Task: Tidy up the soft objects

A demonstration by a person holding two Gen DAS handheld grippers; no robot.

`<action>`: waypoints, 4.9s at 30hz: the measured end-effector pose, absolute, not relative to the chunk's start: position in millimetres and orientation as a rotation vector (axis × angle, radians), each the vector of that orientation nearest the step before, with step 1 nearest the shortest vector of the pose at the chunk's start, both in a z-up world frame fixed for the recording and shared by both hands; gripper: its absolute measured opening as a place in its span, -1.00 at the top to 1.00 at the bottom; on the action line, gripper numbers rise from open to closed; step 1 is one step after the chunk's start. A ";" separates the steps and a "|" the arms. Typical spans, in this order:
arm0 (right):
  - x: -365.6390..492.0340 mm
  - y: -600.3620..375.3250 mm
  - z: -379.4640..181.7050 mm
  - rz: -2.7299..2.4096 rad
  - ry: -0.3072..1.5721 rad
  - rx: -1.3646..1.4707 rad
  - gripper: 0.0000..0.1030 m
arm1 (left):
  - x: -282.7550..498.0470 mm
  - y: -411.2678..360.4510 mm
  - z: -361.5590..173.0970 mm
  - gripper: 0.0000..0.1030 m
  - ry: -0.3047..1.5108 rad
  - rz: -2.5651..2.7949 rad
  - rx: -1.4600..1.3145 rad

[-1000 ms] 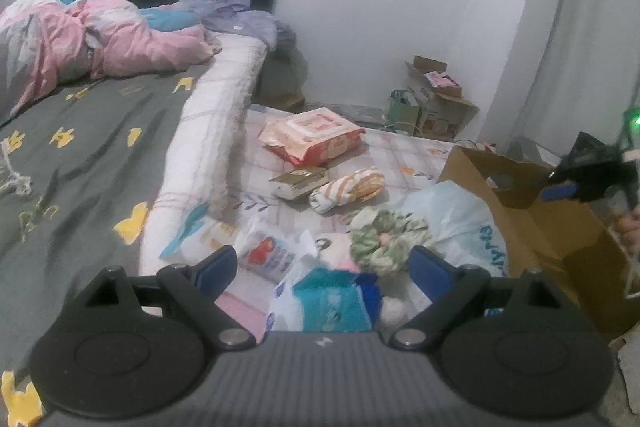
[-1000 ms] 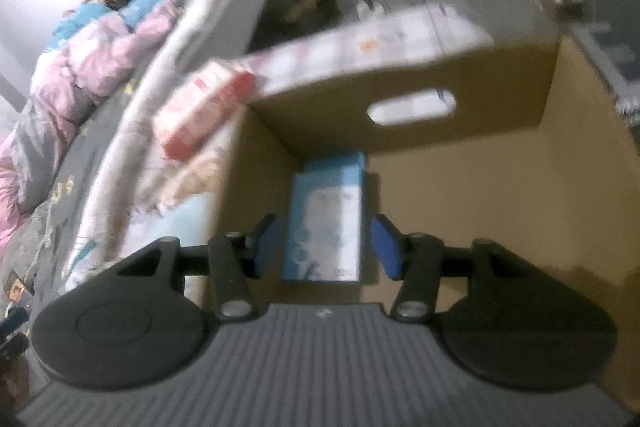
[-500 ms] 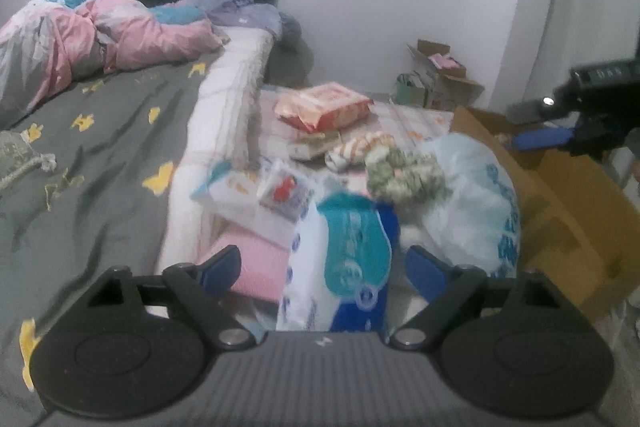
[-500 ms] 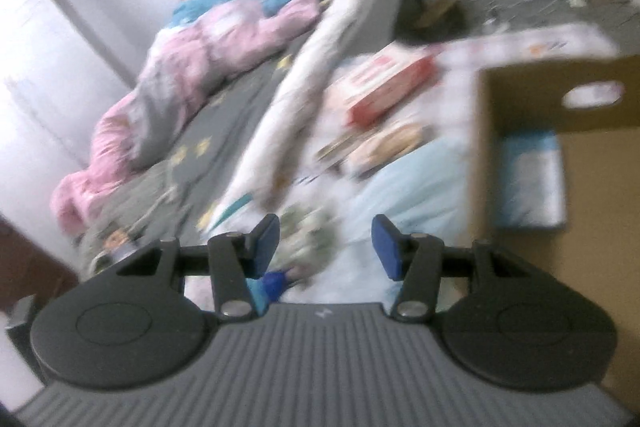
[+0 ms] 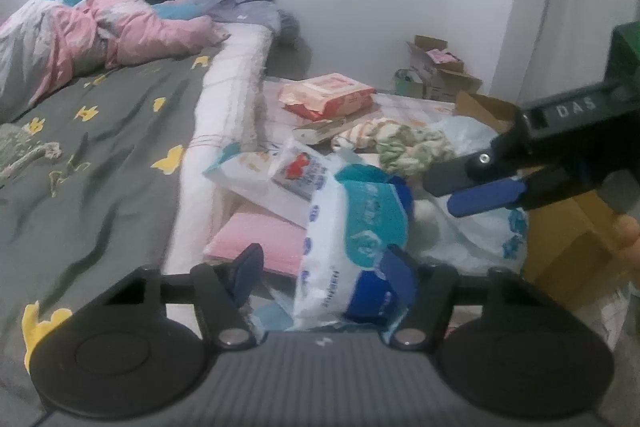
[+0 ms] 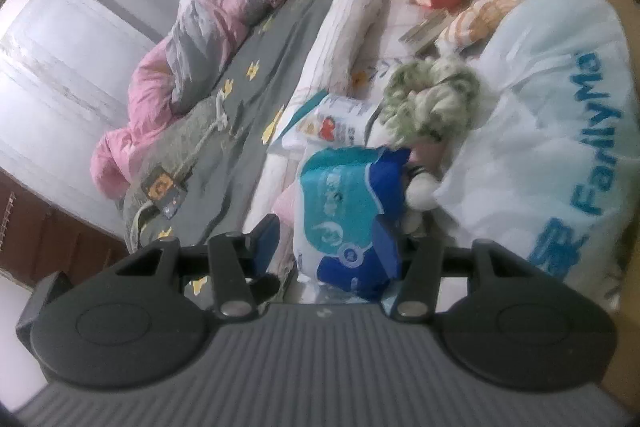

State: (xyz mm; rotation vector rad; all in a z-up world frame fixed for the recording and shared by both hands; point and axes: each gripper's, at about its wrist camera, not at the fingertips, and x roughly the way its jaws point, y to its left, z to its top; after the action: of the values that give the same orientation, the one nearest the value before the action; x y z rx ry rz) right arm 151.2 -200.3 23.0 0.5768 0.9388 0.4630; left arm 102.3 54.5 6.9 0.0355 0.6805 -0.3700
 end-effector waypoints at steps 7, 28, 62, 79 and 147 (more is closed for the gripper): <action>190.0 -169.8 54.4 0.501 0.896 0.404 0.02 | 140.9 73.9 14.8 0.11 0.689 -0.268 -0.059; 451.5 -80.6 -33.3 0.831 1.324 0.279 -0.34 | 247.0 71.5 -24.7 0.23 0.913 -0.181 -0.177; 376.9 -105.9 101.6 0.889 0.997 0.413 0.18 | 224.7 51.3 91.6 0.35 0.636 -0.285 -0.178; 239.0 -414.1 92.2 0.312 0.893 0.834 0.17 | 242.1 -211.7 76.7 0.36 0.860 -0.866 -0.020; 210.1 -328.3 71.6 0.401 0.822 0.649 0.14 | 172.0 72.7 34.3 -0.22 0.806 -0.175 -0.057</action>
State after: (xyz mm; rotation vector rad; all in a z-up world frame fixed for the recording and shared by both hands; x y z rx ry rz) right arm 210.1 -328.3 71.6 0.6494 0.8216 0.4007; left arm 172.0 72.7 34.3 -0.0574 0.8057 -0.1750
